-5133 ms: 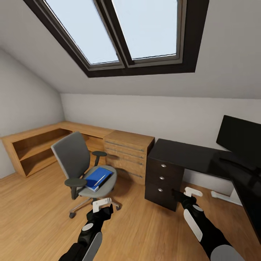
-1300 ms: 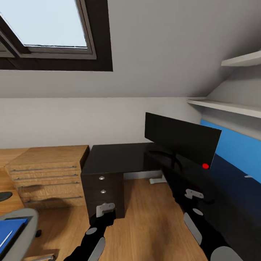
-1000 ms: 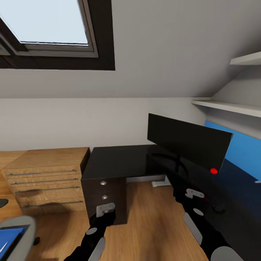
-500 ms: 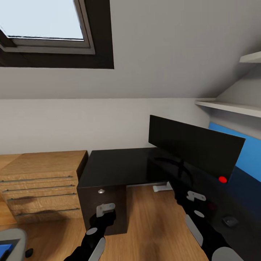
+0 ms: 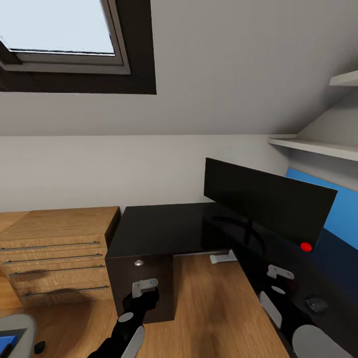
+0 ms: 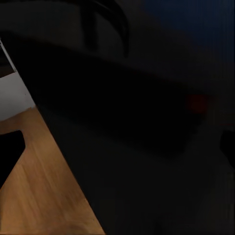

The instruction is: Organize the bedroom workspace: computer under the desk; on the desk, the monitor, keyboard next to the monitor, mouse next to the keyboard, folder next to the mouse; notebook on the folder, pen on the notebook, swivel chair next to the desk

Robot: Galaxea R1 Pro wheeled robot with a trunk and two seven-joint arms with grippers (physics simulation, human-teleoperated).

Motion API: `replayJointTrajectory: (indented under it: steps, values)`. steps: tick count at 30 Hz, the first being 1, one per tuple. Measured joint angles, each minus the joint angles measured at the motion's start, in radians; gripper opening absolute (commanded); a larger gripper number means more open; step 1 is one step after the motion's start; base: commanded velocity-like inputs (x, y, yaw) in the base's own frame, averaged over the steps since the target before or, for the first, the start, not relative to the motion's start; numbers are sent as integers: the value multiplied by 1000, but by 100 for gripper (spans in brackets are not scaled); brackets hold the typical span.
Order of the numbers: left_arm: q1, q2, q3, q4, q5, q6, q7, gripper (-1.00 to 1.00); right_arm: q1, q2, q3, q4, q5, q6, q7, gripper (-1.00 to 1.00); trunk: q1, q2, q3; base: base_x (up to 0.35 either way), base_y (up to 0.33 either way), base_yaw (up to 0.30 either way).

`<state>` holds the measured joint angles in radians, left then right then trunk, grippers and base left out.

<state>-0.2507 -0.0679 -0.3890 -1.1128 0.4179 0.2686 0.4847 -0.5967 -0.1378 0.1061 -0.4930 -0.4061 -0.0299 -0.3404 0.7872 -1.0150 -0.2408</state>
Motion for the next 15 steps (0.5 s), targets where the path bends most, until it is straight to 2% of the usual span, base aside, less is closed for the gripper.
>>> replayJointTrajectory:
  steps: [12,14,15]
  values:
    - [0,0,-1,-1,0,0,0,100,-47,-93,-15,82,-5,-1,-11,100,0,0,0,0,0,0]
    - [0,0,-1,-4,0,-1,1,100,-67,-112,-37,121,-9,-1,-12,100,0,0,0,0,0,0]
    - [0,0,-1,-7,0,-6,0,100,-74,-120,-60,139,-11,-4,-13,100,0,0,0,0,0,0]
